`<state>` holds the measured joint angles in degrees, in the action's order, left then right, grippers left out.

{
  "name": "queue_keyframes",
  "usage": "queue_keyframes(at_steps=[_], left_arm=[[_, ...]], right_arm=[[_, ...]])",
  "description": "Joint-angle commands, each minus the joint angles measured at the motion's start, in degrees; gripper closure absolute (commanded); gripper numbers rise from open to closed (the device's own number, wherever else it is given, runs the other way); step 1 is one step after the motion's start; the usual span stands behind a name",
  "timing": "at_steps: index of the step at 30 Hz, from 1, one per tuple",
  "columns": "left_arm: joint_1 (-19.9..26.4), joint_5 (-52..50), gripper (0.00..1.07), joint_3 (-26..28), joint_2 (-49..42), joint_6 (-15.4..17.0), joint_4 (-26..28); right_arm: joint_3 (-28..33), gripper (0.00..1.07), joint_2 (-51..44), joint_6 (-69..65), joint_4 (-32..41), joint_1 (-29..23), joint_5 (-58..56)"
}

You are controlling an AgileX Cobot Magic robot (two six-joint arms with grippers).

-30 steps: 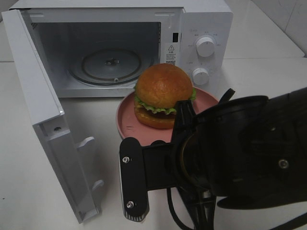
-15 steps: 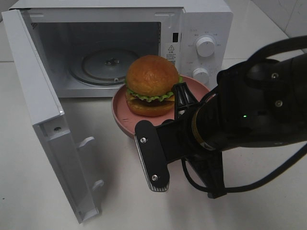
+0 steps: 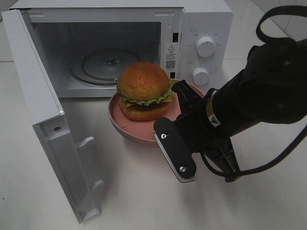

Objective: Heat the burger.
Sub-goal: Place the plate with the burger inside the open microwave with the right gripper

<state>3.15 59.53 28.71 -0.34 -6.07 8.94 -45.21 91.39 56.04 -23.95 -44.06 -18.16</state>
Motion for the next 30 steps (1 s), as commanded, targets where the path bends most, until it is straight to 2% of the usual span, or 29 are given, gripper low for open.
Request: queue_keyframes(at_steps=[1,3,4,5,7,8,9,10,16,25,30], left_arm=[[0.11,-0.63,0.07,-0.29,-1.26,0.29,0.29],[0.11,-0.63,0.07,-0.29,-1.26,0.29,0.29],[0.11,-0.63,0.07,-0.29,-1.26,0.29,0.29],[0.11,-0.63,0.07,-0.29,-1.26,0.29,0.29],[0.11,-0.63,0.07,-0.29,-1.26,0.29,0.29],[0.11,-0.63,0.07,-0.29,-1.26,0.29,0.29],[0.11,-0.63,0.07,-0.29,-1.26,0.29,0.29],[0.11,-0.63,0.07,-0.29,-1.26,0.29,0.29],[0.11,-0.63,0.07,-0.29,-1.26,0.29,0.29],[0.11,-0.63,0.07,-0.29,-1.26,0.29,0.29],[0.11,-0.63,0.07,-0.29,-1.26,0.29,0.29]], right_arm=[[-0.23,1.07,-0.69,7.51,4.30,1.38,3.15],[-0.23,1.07,-0.69,14.15,9.91,2.86,3.21],[-0.23,1.07,-0.69,14.15,9.91,2.86,3.21],[-0.23,1.07,-0.69,18.51,13.41,3.72,3.44],[-0.23,1.07,-0.69,20.74,15.13,4.18,3.55],[-0.23,1.07,-0.69,24.75,18.79,5.04,4.24],[-0.23,1.07,-0.69,24.75,18.79,5.04,4.24],[-0.40,1.07,-0.69,29.51,23.03,5.61,4.47],[-1.32,1.07,-0.69,41.60,30.19,7.73,4.41],[-3.55,1.07,-0.69,41.60,29.68,7.91,4.24],[-3.55,1.07,-0.69,41.20,26.07,7.91,4.53]])
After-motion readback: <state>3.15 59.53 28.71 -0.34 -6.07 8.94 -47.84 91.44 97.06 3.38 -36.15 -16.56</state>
